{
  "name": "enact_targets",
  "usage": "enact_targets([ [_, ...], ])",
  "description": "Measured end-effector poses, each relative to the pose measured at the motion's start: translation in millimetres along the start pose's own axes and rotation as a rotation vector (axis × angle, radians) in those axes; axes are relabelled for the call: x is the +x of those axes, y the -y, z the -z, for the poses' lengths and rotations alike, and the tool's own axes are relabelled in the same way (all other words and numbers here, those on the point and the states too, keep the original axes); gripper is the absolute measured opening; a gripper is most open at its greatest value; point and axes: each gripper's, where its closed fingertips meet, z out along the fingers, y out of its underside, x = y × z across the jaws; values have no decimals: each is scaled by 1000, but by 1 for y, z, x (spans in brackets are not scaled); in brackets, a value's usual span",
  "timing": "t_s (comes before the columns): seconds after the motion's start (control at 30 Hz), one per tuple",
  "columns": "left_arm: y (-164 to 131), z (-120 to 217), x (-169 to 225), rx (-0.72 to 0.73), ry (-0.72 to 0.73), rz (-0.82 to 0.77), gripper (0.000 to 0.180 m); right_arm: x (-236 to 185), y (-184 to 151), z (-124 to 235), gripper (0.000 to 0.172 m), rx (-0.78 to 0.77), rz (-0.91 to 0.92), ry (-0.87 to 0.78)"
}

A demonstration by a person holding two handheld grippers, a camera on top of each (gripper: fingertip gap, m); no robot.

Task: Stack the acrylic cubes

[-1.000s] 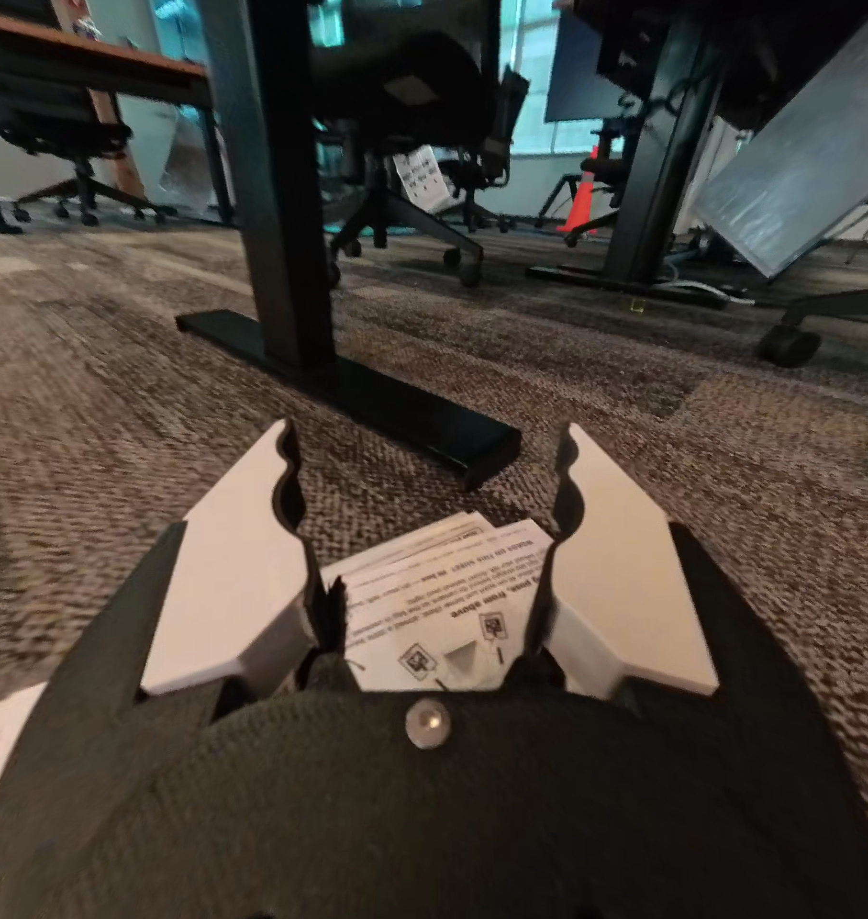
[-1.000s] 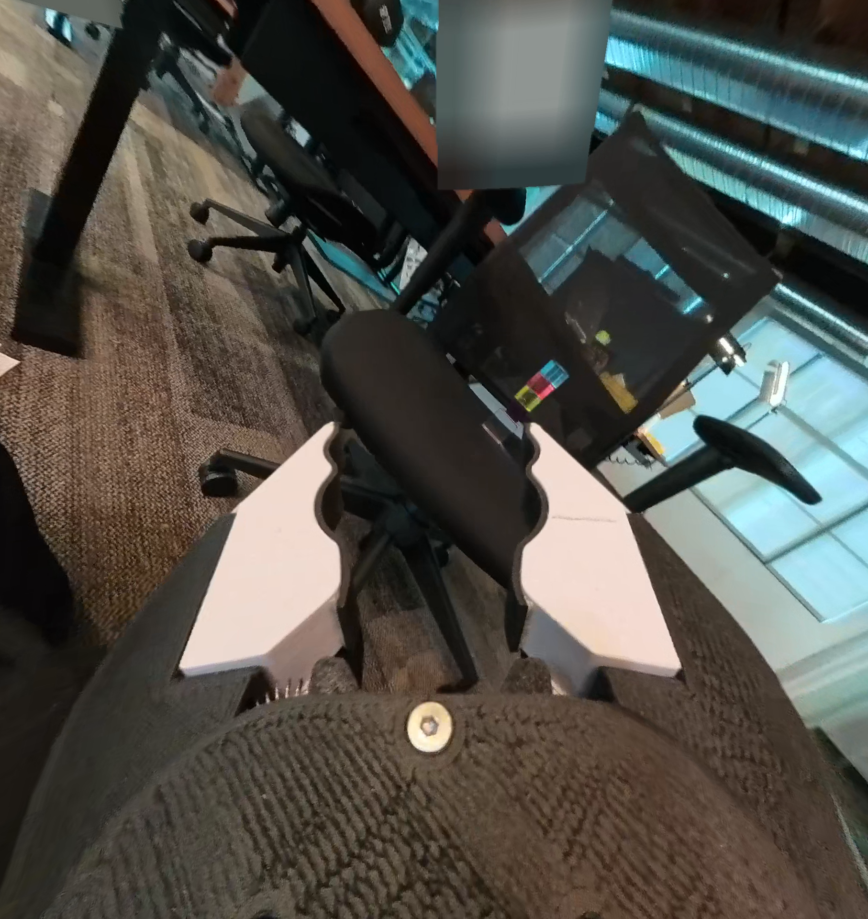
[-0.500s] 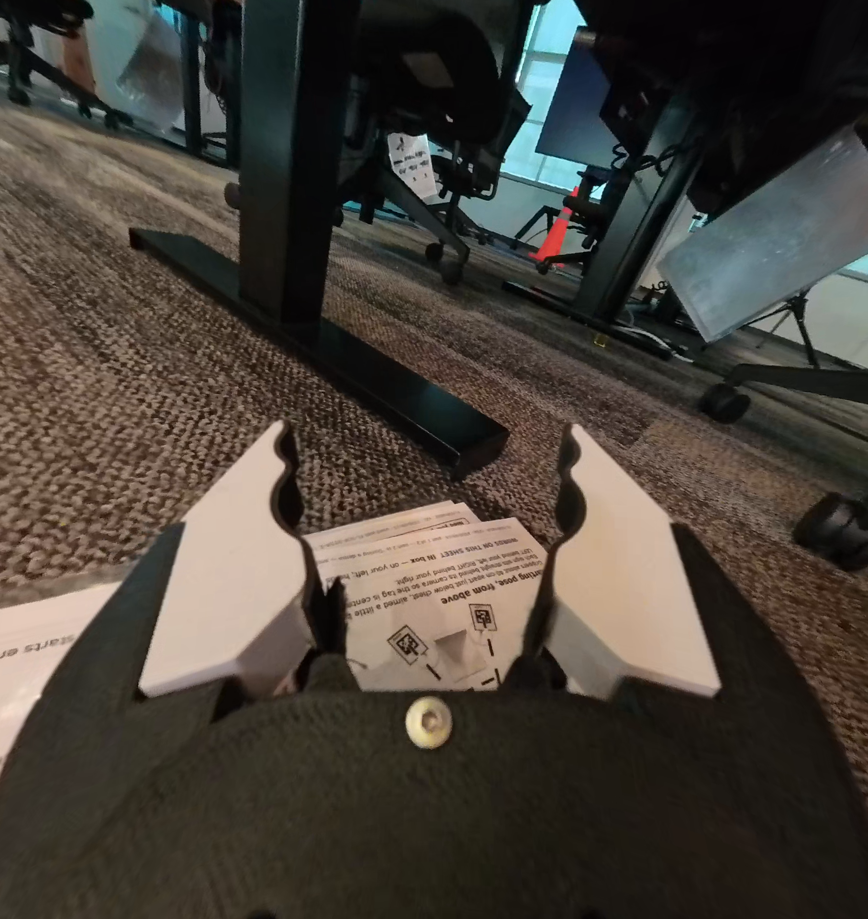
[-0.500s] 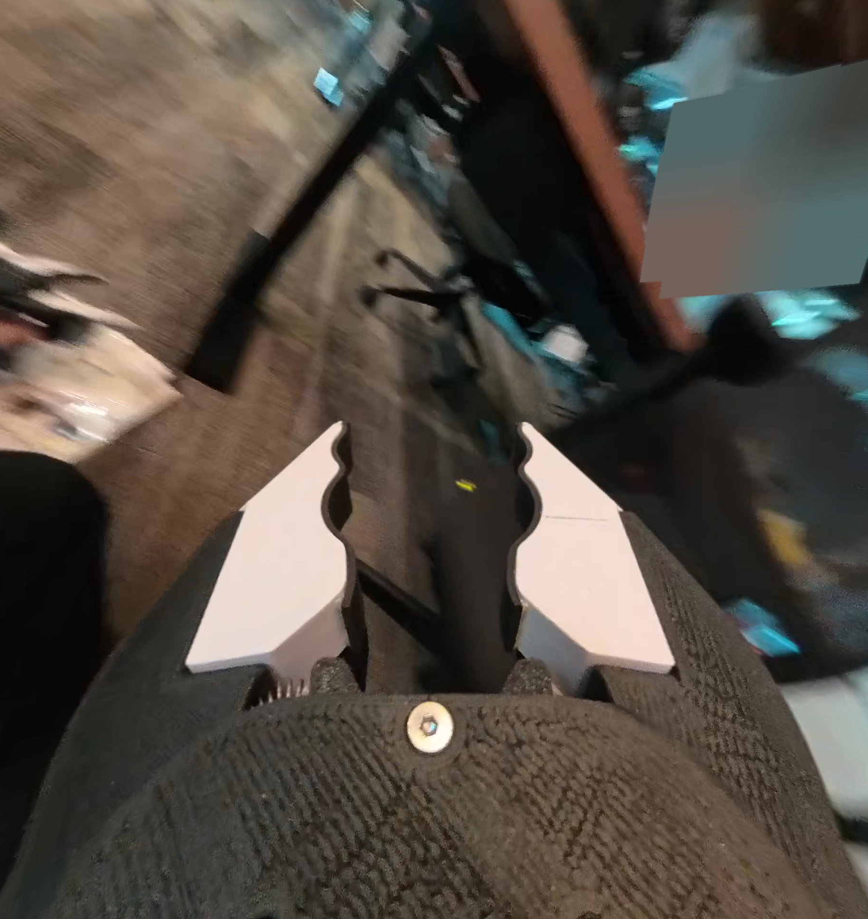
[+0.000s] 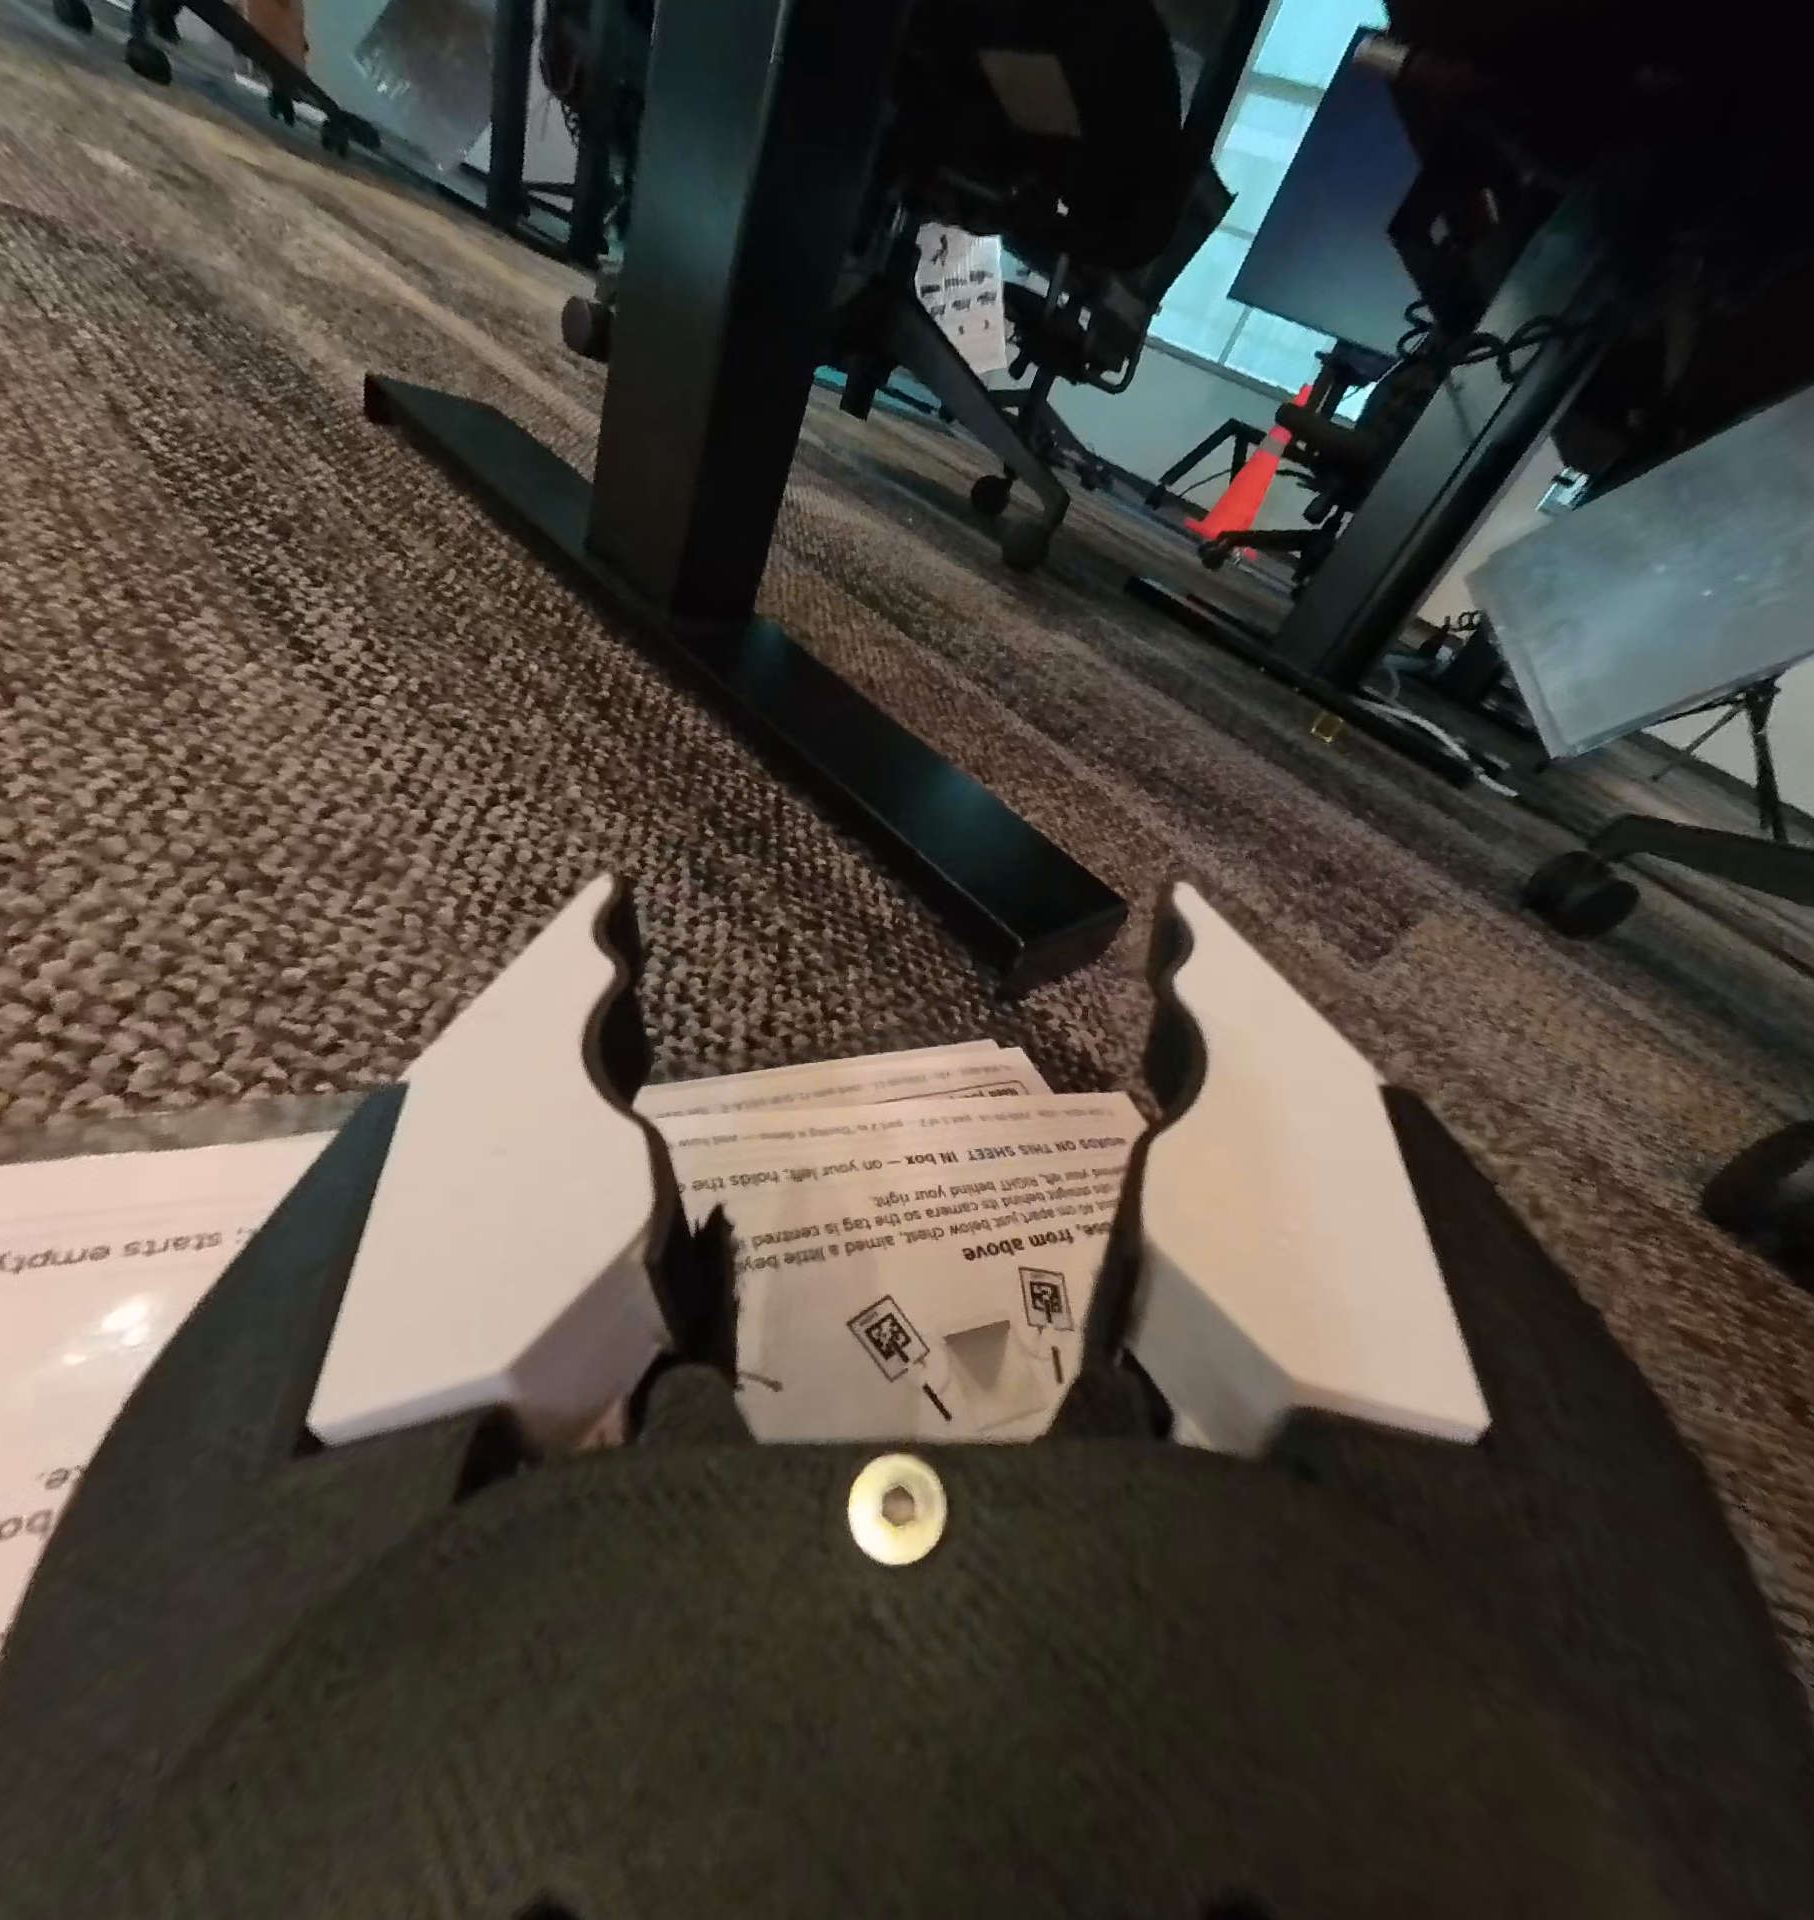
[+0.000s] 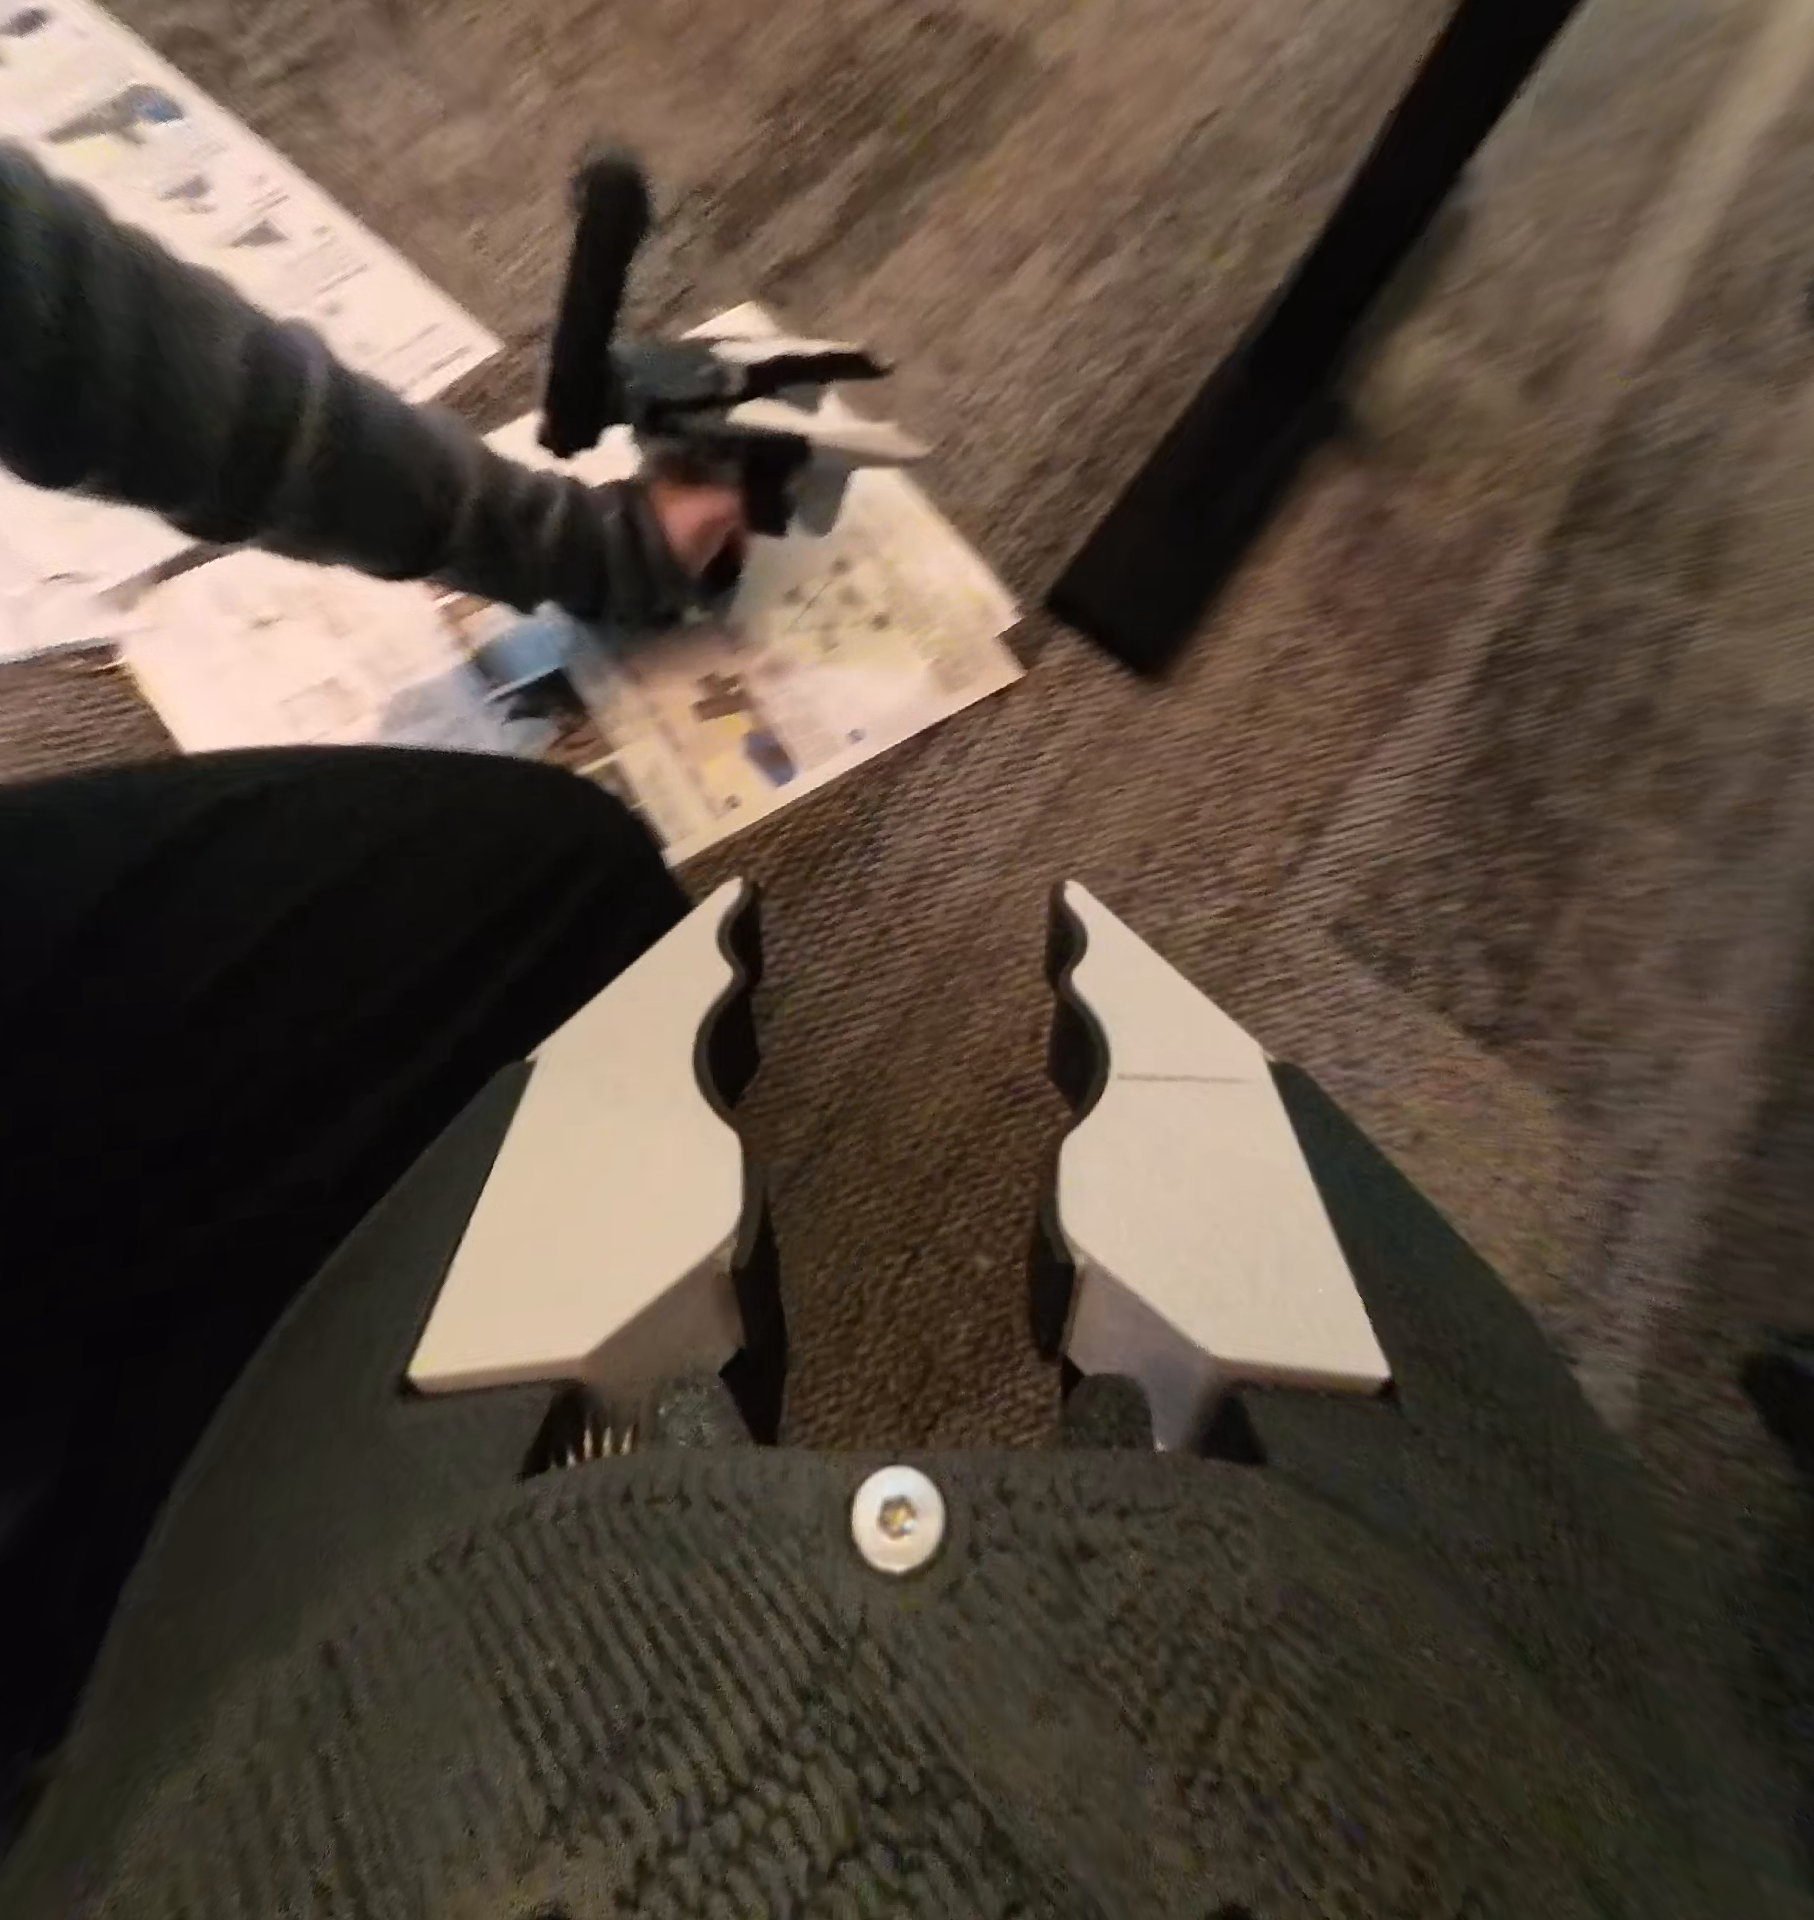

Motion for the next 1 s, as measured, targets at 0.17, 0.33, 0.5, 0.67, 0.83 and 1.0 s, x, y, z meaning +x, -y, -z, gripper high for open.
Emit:
enact_targets([
  [0.17, 65, 0, 48, 169, 3, 56, 88, 27, 1, 2, 53, 23, -46, 71],
  [0.33, 132, -23, 169, 296, -151, 109, 82, 51, 4, -4, 38, 18, 50, -15],
  [0.5, 148, -43, 242, 372, -209, 177, 81, 57, 10, -13, 33, 21, 19, 35],
  [0.67, 124, -64, 271, 340, -237, 176, 78, 67, 10, -21, 33, 26, 4, 38],
  [0.83, 105, -90, 260, 317, -216, 193, 77, 77, 13, -28, 33, 45, -32, 46],
  [1.0, 81, -150, 261, 242, -247, 107, 77, 123, 19, -46, 36, 191, -115, -145],
])
